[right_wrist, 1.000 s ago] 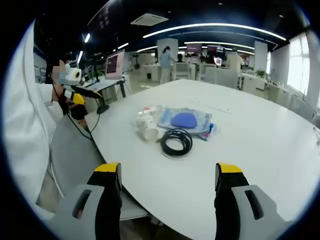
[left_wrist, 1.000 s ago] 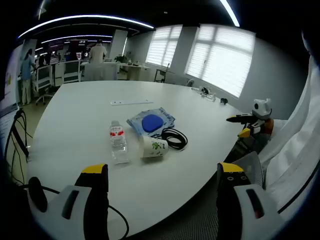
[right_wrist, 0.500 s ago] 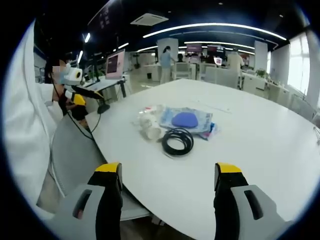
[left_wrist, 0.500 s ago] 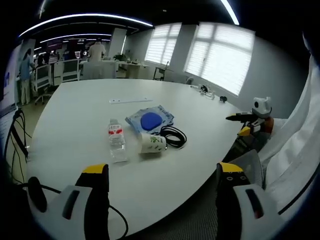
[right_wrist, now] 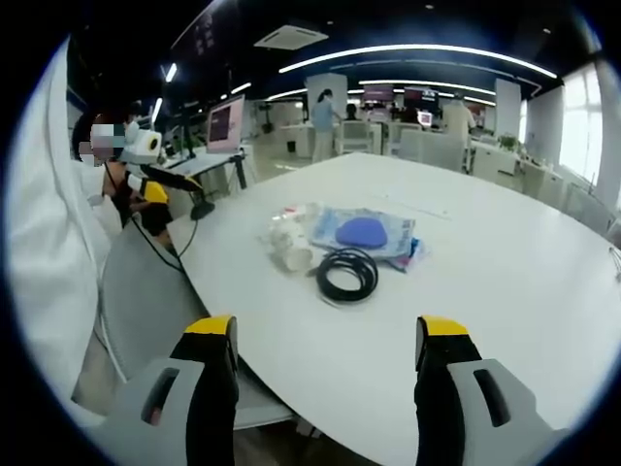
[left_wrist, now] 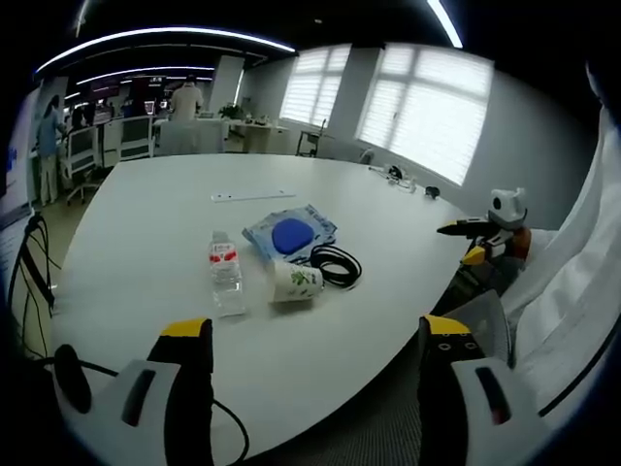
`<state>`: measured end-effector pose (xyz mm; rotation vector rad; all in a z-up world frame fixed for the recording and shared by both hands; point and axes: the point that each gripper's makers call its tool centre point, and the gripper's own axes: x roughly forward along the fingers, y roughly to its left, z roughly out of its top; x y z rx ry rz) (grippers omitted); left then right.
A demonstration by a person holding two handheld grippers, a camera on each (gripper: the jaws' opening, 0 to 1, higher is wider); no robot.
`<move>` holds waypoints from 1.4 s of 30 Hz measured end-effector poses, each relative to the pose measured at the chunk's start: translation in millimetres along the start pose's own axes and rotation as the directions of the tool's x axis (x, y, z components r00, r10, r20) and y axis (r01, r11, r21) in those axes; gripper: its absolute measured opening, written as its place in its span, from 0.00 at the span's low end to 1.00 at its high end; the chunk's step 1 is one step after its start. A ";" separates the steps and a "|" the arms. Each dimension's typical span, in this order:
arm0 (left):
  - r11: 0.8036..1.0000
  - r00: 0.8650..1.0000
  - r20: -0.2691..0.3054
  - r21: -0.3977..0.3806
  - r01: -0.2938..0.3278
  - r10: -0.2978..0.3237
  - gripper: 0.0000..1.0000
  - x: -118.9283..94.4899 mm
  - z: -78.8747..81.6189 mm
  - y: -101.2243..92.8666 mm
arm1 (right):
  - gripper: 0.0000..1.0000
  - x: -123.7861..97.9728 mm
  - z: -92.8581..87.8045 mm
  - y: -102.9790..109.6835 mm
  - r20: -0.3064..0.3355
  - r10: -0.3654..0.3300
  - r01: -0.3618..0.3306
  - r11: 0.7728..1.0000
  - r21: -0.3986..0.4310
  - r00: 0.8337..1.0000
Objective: Arrange the tabletop items into an orderly group along one side of the table until the central work area is clear of visible clutter.
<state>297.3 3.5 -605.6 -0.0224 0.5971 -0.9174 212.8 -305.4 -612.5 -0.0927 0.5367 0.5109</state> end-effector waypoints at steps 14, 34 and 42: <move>1.000 1.000 -0.002 -0.001 0.001 -0.001 0.88 1.6 0.4 -2.8 | 0.74 1.5 0.0 0.5 0.001 0.006 -0.006 1.000 0.000 1.000; 1.000 1.000 -0.002 0.000 0.002 -0.002 0.87 1.7 1.6 -2.3 | 0.73 4.4 -0.5 5.1 -0.007 0.016 -0.016 1.000 -0.007 1.000; 1.000 1.000 0.001 0.006 0.007 -0.007 0.87 2.8 6.5 -5.0 | 0.72 4.4 4.4 4.5 -0.004 0.020 -0.020 1.000 -0.016 1.000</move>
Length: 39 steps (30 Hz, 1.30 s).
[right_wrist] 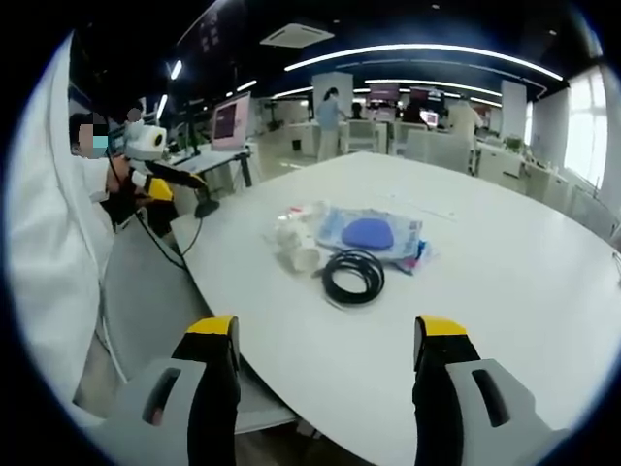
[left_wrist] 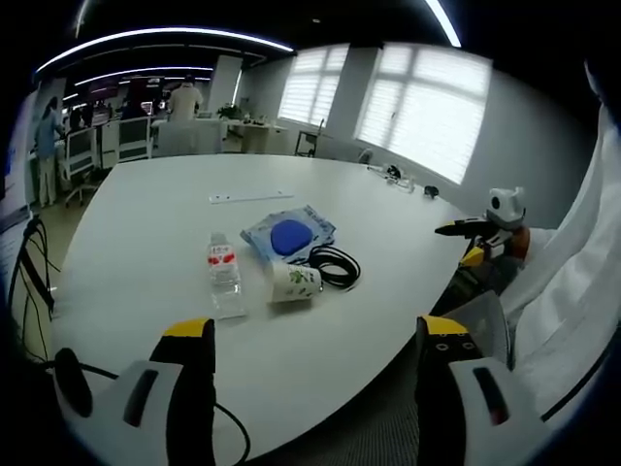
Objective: Arrange the tabletop items into an orderly group along one side of the table until the central work area is clear of visible clutter.
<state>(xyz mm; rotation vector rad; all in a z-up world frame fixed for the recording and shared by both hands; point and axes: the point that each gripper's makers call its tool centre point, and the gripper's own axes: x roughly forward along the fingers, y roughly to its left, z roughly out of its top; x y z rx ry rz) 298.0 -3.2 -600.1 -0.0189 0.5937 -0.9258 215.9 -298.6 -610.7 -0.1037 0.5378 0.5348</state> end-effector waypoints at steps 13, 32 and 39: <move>1.000 1.000 0.009 0.020 0.003 -0.003 0.87 0.8 12.6 -0.1 | 0.72 2.1 8.1 -3.4 0.010 0.001 -0.001 1.000 -0.014 1.000; 0.999 1.000 0.022 0.038 0.008 -0.009 0.86 3.7 23.8 -3.6 | 0.69 4.4 25.7 -10.2 0.035 -0.008 0.009 0.999 -0.032 0.999; 0.999 1.000 0.025 0.043 0.010 -0.011 0.86 6.0 30.0 -5.2 | 0.69 6.4 32.1 -12.7 0.042 -0.009 0.010 0.999 -0.032 0.999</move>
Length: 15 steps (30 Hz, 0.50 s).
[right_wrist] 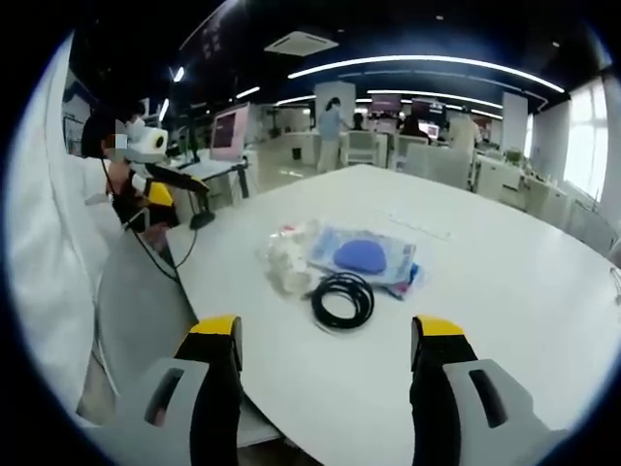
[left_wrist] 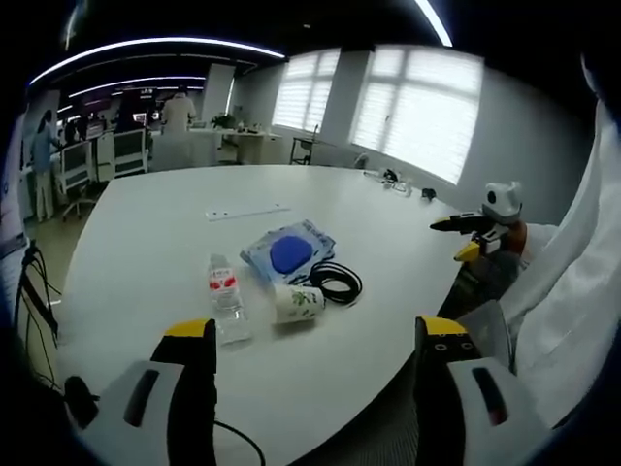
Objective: Arrange the tabletop items into an orderly group along one side of the table until the central work area is clear of visible clutter.
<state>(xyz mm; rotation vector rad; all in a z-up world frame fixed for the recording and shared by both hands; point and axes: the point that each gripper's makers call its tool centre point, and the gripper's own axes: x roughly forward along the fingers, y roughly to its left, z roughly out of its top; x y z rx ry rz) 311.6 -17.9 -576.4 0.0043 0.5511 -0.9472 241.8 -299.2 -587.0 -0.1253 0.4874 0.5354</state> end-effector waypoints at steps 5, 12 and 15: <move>1.000 1.000 0.003 0.004 0.000 -0.001 0.86 2.4 6.2 1.6 | 0.69 2.4 4.3 -3.8 0.006 -0.003 0.003 1.000 -0.003 1.000; 1.000 1.000 0.007 0.012 0.007 -0.007 0.86 7.8 14.4 2.9 | 0.68 5.6 10.3 -8.2 0.014 -0.007 0.007 1.000 -0.005 1.000; 1.000 1.000 0.008 0.014 0.010 -0.010 0.86 10.3 17.4 3.2 | 0.68 6.8 11.9 -10.6 0.015 -0.010 0.010 1.000 -0.005 1.000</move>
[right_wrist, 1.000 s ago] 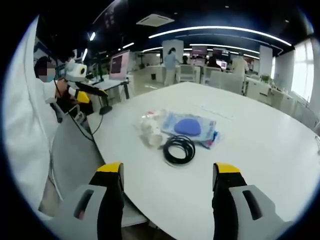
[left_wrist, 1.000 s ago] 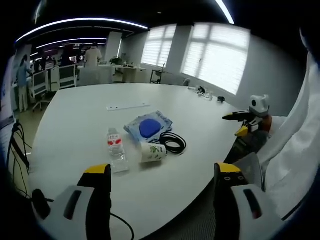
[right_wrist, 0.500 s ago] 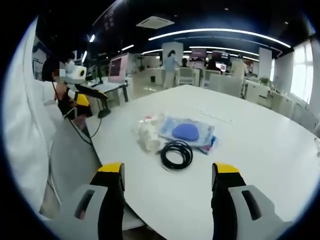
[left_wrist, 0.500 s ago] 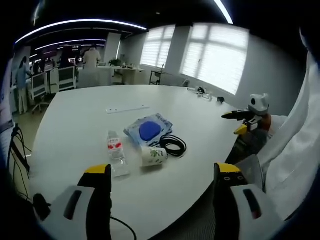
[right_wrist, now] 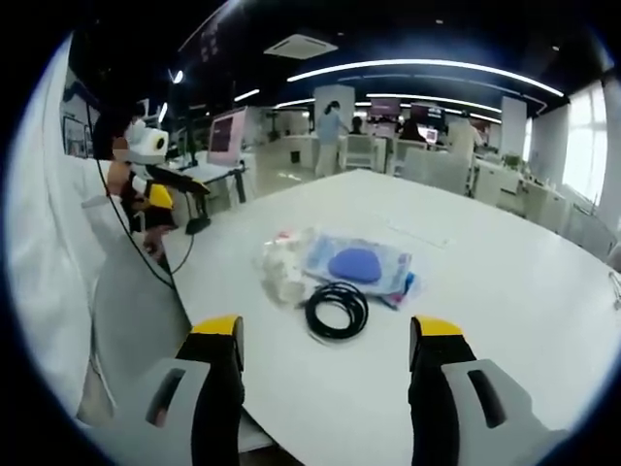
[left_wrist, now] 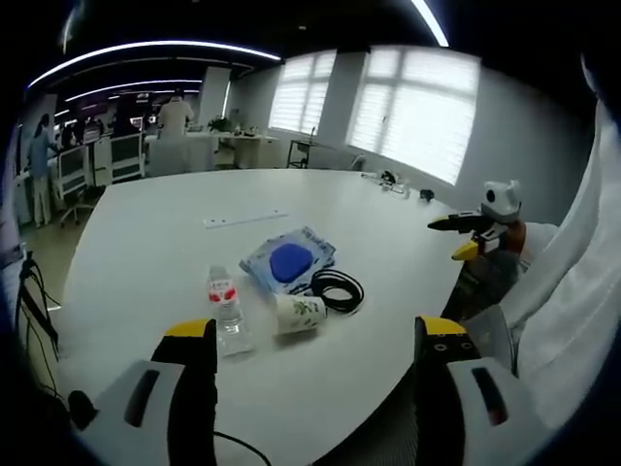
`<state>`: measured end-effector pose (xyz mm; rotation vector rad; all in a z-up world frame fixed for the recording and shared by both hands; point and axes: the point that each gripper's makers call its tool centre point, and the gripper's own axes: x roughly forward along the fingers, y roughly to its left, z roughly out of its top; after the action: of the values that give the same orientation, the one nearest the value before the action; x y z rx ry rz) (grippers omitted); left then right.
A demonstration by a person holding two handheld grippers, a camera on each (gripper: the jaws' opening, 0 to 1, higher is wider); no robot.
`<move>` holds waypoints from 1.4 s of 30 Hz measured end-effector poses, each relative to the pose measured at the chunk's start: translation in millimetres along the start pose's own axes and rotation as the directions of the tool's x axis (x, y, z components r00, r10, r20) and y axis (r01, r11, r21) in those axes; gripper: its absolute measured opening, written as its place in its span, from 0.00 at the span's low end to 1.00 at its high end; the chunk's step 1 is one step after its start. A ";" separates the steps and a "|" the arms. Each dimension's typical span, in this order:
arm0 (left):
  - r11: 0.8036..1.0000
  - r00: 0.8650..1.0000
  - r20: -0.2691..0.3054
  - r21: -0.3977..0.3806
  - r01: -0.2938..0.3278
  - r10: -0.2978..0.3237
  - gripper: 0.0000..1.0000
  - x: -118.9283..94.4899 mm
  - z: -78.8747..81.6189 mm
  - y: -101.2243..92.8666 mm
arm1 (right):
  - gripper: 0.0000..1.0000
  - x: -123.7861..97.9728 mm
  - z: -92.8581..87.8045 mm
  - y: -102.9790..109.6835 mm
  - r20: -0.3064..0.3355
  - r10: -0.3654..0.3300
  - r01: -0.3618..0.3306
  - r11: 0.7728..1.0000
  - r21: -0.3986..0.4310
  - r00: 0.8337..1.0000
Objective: Arrange the tabletop items into an orderly group along one side of the table until the central work area is clear of visible clutter.
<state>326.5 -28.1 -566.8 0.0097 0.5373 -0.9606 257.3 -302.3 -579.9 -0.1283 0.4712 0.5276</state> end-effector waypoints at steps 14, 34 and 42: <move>1.000 1.000 0.009 0.011 0.008 -0.009 0.85 12.7 12.7 9.9 | 0.67 14.2 13.3 -10.6 0.018 0.002 -0.001 1.000 -0.002 1.000; 0.999 0.999 0.015 0.023 0.031 -0.031 0.85 40.0 27.3 23.4 | 0.63 46.8 33.4 -29.3 0.040 0.001 -0.001 1.000 -0.011 0.999; 0.999 0.999 0.012 0.022 0.036 -0.037 0.84 50.7 30.9 29.6 | 0.62 59.3 36.7 -38.4 0.039 -0.001 0.001 1.000 -0.011 0.999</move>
<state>385.9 -57.6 -568.9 0.0139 0.5171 -1.0017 336.7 -299.6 -575.0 -0.1289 0.4304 0.5311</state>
